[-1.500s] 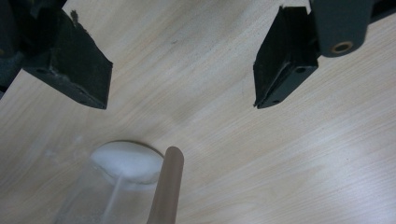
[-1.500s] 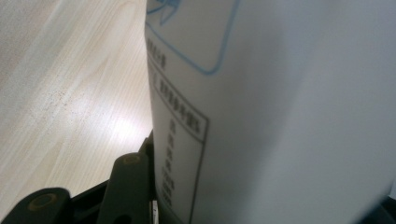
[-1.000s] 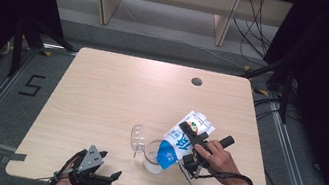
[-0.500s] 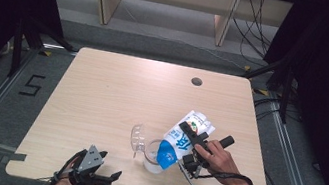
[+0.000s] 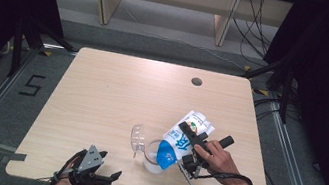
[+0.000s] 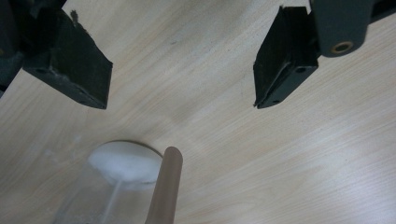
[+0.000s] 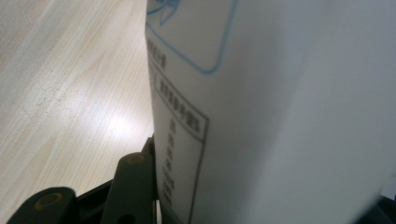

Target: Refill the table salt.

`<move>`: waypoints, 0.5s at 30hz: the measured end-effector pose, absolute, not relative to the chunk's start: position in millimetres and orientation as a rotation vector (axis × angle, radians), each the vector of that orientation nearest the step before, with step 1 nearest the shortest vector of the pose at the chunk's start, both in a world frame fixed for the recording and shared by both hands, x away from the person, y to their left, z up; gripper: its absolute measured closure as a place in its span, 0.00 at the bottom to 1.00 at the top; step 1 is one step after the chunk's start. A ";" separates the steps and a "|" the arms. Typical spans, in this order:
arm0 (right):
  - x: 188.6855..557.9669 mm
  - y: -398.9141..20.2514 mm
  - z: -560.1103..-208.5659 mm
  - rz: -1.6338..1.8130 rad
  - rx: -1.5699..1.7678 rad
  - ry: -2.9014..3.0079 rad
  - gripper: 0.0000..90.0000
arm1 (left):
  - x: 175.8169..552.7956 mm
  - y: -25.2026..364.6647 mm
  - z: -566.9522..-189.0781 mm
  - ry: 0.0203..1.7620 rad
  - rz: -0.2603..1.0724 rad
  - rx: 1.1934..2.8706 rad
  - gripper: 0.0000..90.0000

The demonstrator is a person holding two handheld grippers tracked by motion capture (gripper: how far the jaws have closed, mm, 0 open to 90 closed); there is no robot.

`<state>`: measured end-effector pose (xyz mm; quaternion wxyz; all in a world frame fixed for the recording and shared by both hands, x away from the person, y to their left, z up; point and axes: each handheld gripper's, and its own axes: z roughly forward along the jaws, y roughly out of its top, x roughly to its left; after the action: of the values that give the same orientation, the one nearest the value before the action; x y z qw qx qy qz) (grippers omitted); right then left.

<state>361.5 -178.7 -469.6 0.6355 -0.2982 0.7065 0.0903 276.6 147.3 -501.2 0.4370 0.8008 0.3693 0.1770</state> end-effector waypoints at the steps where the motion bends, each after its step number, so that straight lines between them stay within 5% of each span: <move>1: 361.6 -178.6 -469.6 0.206 -0.682 1.613 0.62 | 276.6 147.2 -501.3 0.921 0.439 1.991 0.21; 15: 361.3 -178.7 -467.9 0.203 -0.681 1.606 0.62 | 275.7 147.3 -501.1 0.936 0.430 1.986 0.21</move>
<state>361.3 -178.7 -467.9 0.6387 -0.2982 0.7037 0.0890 275.7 147.3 -501.1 0.4369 0.7984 0.3765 0.1729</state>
